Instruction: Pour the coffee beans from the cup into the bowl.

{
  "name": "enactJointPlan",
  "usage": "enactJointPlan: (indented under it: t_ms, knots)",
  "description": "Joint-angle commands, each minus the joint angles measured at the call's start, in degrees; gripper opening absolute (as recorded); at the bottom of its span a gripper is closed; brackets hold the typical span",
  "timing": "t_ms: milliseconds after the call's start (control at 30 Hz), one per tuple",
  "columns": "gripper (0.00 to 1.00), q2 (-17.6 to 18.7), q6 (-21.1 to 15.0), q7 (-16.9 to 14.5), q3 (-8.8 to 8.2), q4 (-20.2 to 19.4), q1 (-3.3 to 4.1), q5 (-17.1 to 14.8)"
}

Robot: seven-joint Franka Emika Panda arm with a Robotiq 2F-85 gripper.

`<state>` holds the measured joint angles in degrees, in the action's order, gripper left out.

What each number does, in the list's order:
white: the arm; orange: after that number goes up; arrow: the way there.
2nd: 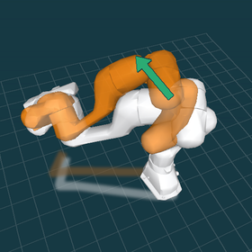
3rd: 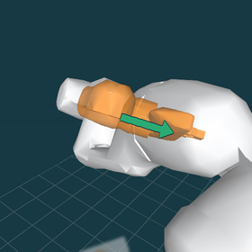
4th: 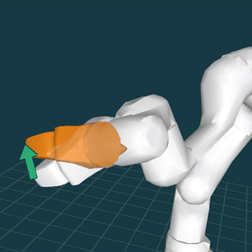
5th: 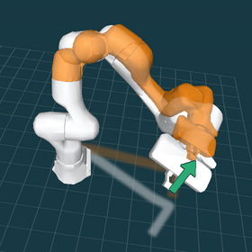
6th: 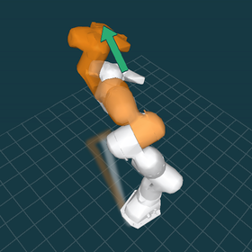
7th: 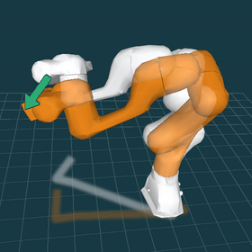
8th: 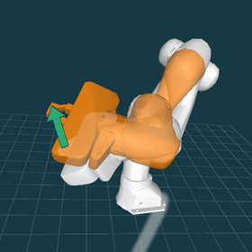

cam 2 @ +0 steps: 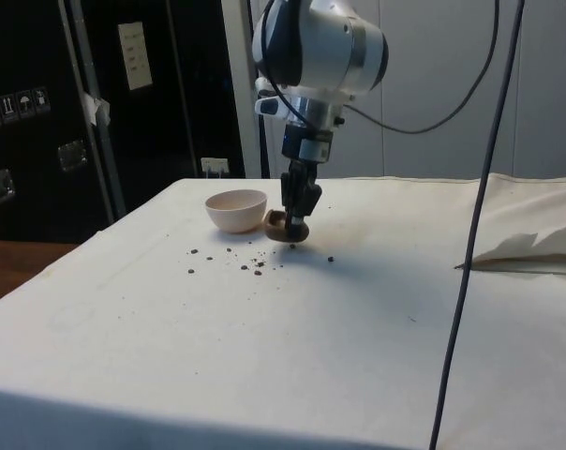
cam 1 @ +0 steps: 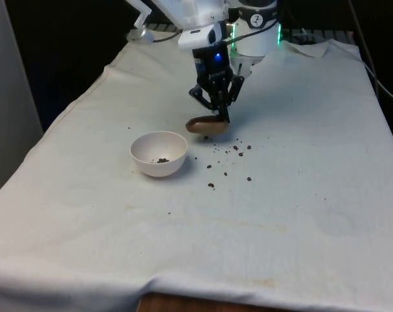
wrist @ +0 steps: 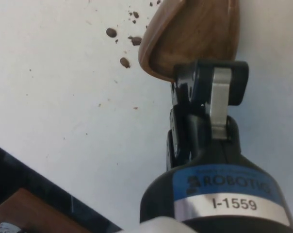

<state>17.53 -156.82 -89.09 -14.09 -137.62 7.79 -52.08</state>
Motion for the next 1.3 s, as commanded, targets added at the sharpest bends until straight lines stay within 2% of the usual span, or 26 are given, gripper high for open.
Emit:
enactJointPlan:
  t_ms: [0,100,133,167,400,433,467,733,767,800,967,1033,1067,1100,1200,1233,1267]
  knots:
    - [0.00,0.46,-1.78,0.86,-0.34,-0.34,0.57,0.92]
    - [0.00,0.63,-3.32,0.97,-0.11,-0.52,0.57,1.20]
    - [0.00,0.29,-2.01,0.06,0.23,-0.17,0.00,0.46]
    - [0.00,0.69,-3.67,0.97,-0.06,-0.57,0.57,1.26]
    - [0.00,1.03,-6.70,0.92,0.46,-1.26,0.63,1.60]
    - [0.00,0.63,-5.50,0.06,0.92,-0.80,0.00,0.74]
    - [0.00,1.03,-6.99,0.97,0.46,-1.32,0.69,1.66]
    - [0.00,1.15,-10.71,1.03,1.55,-2.86,0.80,2.01]
    - [0.00,0.63,-10.03,0.06,2.41,-2.52,0.00,1.03]
    - [0.00,1.15,-11.40,1.03,1.83,-3.15,0.80,2.06]
    - [0.00,1.38,-14.09,1.03,3.21,-3.90,0.80,1.78]
    - [0.05,1.43,-14.84,1.09,3.61,-4.07,0.69,1.78]
    - [0.13,0.74,-13.52,0.29,4.13,-3.72,0.00,1.15]
    - [0.13,1.49,-15.13,1.15,3.78,-4.07,0.63,1.72]
    - [0.29,1.66,-15.76,1.15,4.07,-4.13,0.63,1.72]
    - [0.40,1.78,-16.04,1.15,4.18,-4.18,0.63,1.66]
    - [0.44,1.78,-16.16,1.15,4.24,-4.18,0.63,1.66]
